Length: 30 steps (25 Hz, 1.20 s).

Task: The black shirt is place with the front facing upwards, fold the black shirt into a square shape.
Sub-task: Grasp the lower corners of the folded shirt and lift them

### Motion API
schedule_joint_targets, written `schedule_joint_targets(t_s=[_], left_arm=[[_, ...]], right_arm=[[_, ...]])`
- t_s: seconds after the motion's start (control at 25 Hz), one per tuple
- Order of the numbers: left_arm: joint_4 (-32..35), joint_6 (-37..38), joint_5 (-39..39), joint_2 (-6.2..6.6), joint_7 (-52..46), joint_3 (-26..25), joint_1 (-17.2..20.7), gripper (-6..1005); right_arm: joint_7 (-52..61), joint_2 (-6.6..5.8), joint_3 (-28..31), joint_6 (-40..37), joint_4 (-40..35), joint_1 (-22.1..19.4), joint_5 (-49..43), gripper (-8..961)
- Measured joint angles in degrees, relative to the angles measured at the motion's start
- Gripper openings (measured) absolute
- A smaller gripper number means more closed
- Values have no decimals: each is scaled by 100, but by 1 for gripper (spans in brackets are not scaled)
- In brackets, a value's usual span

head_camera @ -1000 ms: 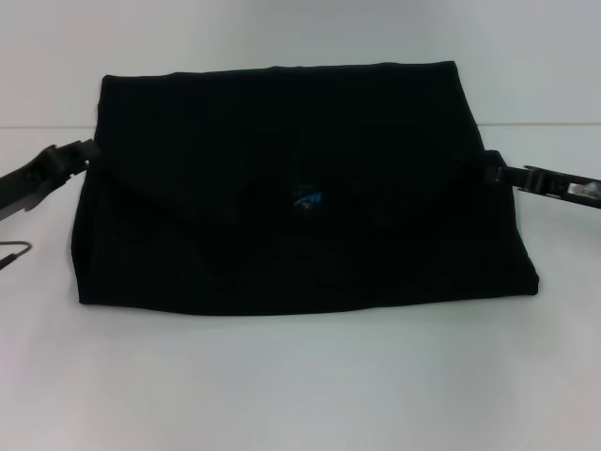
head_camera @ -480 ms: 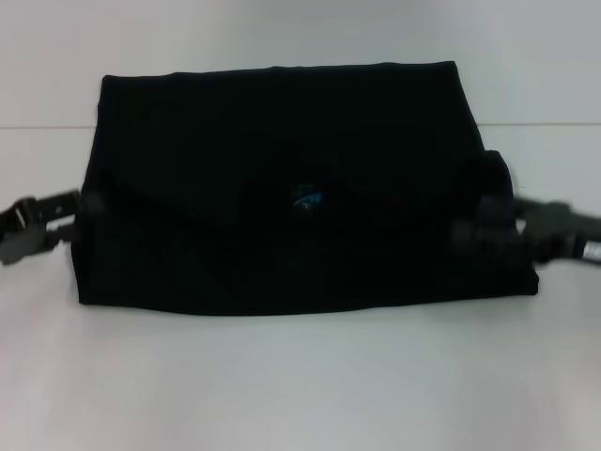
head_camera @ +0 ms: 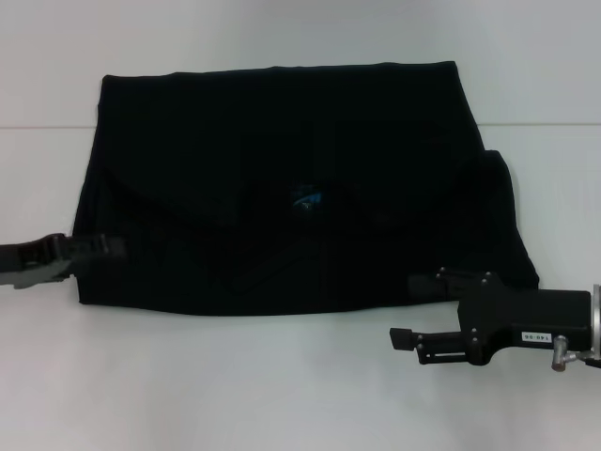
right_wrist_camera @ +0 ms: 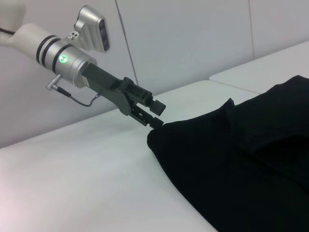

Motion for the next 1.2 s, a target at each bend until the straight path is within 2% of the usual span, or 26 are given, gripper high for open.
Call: schedule_joint_targets(t_s=[0.4, 0.72, 1.2], left_arm=[[77, -85, 68, -36, 25, 431, -13, 803], [420, -401, 74, -145, 40, 475, 71, 799], [376, -374, 76, -188, 81, 972, 94, 793]], right_arm=[[18, 5, 58, -4, 70, 19, 15, 917], [24, 17, 63, -18, 115, 45, 25, 917], [36, 16, 73, -54, 150, 39, 27, 917]])
